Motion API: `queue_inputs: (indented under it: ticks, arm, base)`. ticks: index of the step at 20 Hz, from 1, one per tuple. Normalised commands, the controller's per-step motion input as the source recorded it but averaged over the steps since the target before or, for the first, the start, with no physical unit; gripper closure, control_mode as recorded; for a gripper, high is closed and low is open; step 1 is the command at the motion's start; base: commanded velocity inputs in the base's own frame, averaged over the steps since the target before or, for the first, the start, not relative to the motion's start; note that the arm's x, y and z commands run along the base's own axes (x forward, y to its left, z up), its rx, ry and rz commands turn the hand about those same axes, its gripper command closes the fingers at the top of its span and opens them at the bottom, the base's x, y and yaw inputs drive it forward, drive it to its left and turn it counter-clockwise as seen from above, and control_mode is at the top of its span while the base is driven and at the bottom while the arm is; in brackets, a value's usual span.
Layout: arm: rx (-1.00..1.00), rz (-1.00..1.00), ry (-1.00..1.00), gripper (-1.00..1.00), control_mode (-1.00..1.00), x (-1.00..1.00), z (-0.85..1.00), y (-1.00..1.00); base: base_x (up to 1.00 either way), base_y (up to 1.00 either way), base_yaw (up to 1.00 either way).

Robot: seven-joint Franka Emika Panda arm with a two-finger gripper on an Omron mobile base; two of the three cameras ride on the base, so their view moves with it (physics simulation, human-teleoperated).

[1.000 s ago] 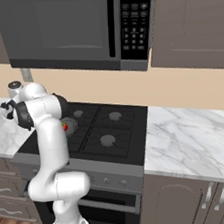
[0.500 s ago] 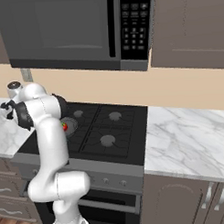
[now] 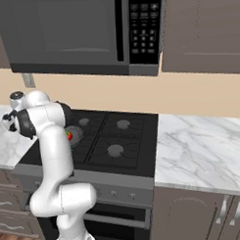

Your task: Place the pan on the front left burner on the stove. Then place the tomato and the onion in the pan and turn on the front left burner.

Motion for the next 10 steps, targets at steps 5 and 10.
queue_inputs:
  ticks: [5, 10]
  arm:
    - [0.00, 0.00, 0.00, -1.00, -1.00, 0.15, -0.01, 0.00]
    - [0.00, 0.00, 0.03, -1.00, -1.00, 0.29, 0.00, 0.05]
  base:
    - [0.00, 0.00, 0.00]
    - [0.00, 0.00, 0.00]
